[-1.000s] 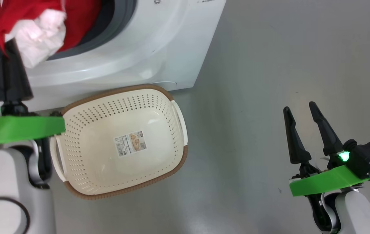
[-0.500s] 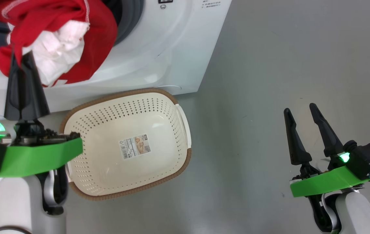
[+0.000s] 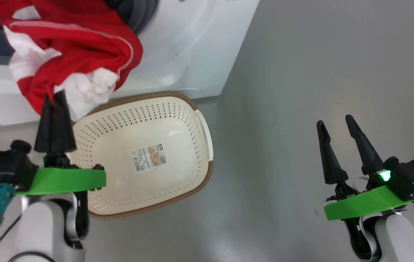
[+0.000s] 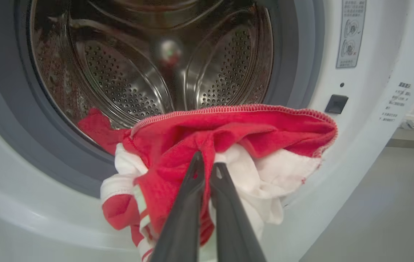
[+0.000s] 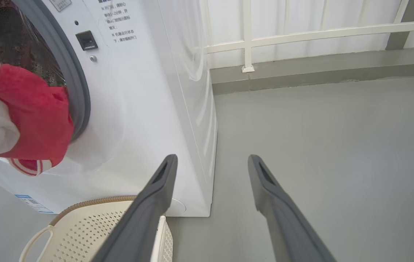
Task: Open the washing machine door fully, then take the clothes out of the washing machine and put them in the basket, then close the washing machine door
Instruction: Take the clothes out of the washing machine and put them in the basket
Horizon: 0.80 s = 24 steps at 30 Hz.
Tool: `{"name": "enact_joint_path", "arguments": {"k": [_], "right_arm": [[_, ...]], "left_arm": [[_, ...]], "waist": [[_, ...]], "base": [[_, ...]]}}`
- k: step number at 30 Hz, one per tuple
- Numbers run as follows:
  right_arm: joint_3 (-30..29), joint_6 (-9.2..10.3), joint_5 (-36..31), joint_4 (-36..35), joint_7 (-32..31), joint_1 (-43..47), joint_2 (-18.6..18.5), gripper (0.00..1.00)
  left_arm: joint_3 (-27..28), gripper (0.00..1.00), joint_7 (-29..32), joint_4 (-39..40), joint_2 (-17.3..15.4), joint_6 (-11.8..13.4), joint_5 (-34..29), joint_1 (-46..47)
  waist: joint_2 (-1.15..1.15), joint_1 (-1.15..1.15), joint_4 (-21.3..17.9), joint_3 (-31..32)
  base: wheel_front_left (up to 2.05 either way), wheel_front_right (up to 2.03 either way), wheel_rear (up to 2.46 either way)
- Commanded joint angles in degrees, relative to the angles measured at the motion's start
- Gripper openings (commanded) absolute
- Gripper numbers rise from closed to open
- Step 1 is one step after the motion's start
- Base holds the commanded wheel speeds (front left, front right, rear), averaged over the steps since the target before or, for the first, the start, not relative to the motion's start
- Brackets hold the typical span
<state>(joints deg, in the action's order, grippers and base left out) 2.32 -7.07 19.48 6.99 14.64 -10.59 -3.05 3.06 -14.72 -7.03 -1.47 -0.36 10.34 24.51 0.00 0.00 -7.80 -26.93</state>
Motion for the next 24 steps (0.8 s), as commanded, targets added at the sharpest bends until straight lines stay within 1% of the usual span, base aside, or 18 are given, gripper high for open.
{"name": "enact_joint_path", "arguments": {"k": [1, 3, 10, 18, 20, 23, 24], "right_arm": [[1.1, -0.42, -0.5, -1.6, 0.4, 0.2, -0.2, 1.0], [1.1, -0.42, -0.5, -1.6, 0.4, 0.1, -0.1, 1.0], [1.2, -0.42, -0.2, -1.8, 0.4, -1.0, 0.0, 1.0], [1.0, -0.42, 0.0, -2.2, 0.4, -2.7, 0.1, 1.0], [1.0, -0.42, 0.1, -2.3, 0.4, -3.2, 0.1, 1.0], [1.1, -0.42, 0.4, -2.4, 0.4, -3.9, 0.1, 1.0], [1.2, -0.42, 0.5, -2.5, 0.4, -4.2, 0.2, 1.0]], "left_arm": [[1.1, 0.0, -0.3, -0.8, -1.4, 0.0, 0.0, -1.0], [1.0, 0.0, -0.3, -1.8, -1.4, -0.1, -0.1, -1.0], [0.7, 0.0, -0.3, -10.5, -1.4, -0.6, -0.8, 0.1], [0.2, 0.0, -0.3, -20.6, -1.4, -1.2, -1.4, 5.0], [0.2, 0.03, -0.3, -22.9, -1.4, -1.2, -1.6, 6.6], [0.4, 0.1, -0.3, -26.2, -1.4, -1.1, -2.3, 9.0], [0.5, 0.1, -0.3, -27.2, -1.4, -1.1, -2.5, 9.8]], "waist": [[0.0, 0.0, -0.2, -0.9], [0.0, 0.0, -0.2, -1.3], [0.0, 0.0, -0.8, -3.6], [0.0, 0.0, -1.2, -7.7], [0.0, 0.0, -1.3, -8.7], [0.0, 0.0, -1.6, -10.2], [0.0, 0.0, -1.8, -10.7]], "base": [[0.0, 0.0, 0.0], [0.0, 0.0, 0.0], [0.0, 0.0, 0.0], [0.0, 0.0, 0.0], [0.0, 0.0, 0.0], [0.0, 0.0, 0.0], [0.0, 0.0, 0.0]]}}
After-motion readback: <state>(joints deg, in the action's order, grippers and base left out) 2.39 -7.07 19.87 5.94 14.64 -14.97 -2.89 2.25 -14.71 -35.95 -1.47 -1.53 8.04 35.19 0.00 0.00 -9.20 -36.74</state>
